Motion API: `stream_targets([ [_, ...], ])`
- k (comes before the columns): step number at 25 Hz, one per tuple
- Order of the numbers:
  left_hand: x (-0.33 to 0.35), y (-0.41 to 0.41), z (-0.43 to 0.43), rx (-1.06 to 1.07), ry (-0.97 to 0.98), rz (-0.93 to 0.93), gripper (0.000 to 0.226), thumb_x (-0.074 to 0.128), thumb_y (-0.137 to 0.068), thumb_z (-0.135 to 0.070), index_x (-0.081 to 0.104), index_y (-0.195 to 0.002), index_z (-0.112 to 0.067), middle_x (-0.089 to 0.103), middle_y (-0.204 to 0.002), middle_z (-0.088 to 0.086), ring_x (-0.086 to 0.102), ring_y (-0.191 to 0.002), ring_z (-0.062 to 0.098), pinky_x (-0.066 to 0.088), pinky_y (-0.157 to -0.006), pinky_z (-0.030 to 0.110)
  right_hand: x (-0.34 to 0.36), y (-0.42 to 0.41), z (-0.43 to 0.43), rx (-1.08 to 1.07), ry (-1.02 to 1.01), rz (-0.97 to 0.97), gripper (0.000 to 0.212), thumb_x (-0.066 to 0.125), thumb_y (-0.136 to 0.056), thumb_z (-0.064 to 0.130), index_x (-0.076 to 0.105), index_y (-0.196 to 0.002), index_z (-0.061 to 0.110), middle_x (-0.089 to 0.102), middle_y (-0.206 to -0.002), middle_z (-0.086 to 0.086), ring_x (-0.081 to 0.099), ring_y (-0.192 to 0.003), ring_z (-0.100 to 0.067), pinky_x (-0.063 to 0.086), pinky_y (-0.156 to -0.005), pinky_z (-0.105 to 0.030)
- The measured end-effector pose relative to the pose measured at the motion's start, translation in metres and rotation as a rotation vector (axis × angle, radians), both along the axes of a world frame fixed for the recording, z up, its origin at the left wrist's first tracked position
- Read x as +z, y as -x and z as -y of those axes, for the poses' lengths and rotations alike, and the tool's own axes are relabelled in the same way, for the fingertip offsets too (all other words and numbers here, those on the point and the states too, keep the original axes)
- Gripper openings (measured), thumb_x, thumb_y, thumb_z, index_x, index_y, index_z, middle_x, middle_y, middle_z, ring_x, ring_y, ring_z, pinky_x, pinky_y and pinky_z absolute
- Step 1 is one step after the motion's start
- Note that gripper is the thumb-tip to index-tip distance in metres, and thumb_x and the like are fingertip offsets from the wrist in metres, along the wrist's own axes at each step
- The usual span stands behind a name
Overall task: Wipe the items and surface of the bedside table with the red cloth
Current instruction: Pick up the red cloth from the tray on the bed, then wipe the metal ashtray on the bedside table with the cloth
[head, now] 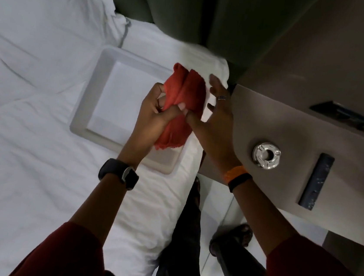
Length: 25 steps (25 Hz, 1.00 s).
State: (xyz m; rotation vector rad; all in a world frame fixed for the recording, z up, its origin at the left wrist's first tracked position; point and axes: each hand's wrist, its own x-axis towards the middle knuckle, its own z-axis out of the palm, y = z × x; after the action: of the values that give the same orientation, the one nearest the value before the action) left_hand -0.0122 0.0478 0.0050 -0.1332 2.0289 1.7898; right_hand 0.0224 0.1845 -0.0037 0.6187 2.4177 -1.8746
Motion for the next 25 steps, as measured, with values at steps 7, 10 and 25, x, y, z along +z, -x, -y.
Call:
stream_targets([
  [7,0.01,-0.031,-0.093,-0.213,-0.428,0.166,0.031,0.067,-0.093,-0.012,0.059,-0.121,-0.022,0.075,-0.118,-0.003,0.071,-0.114,0.018,0.06,-0.089,0.027,0.027,-0.078,-0.096,-0.253,0.767,0.014,0.04,0.071,-0.088,0.027,0.063,-0.125,0.017,0.07,-0.125,-0.009,0.068,-0.115,-0.025,0.059,-0.094,-0.04],
  [10,-0.04,-0.065,-0.154,-0.406,-0.065,0.118,0.038,0.073,-0.092,-0.024,0.059,-0.126,-0.019,0.071,-0.117,-0.004,0.071,-0.101,0.007,0.057,-0.079,0.012,-0.009,-0.126,-0.139,-0.534,0.548,0.113,0.033,0.077,-0.084,0.027,0.068,-0.115,0.021,0.075,-0.114,-0.005,0.073,-0.103,-0.023,0.061,-0.089,-0.045],
  [25,-0.285,-0.09,-0.259,-1.162,0.659,-0.549,0.101,0.07,-0.071,-0.063,0.033,-0.154,-0.019,0.038,-0.161,0.004,0.038,-0.145,0.031,0.041,-0.111,0.053,-0.25,-0.208,-0.227,-0.104,-0.824,0.073,0.045,0.065,-0.088,0.016,0.058,-0.133,0.01,0.059,-0.14,-0.015,0.055,-0.128,-0.038,0.051,-0.101,-0.049],
])
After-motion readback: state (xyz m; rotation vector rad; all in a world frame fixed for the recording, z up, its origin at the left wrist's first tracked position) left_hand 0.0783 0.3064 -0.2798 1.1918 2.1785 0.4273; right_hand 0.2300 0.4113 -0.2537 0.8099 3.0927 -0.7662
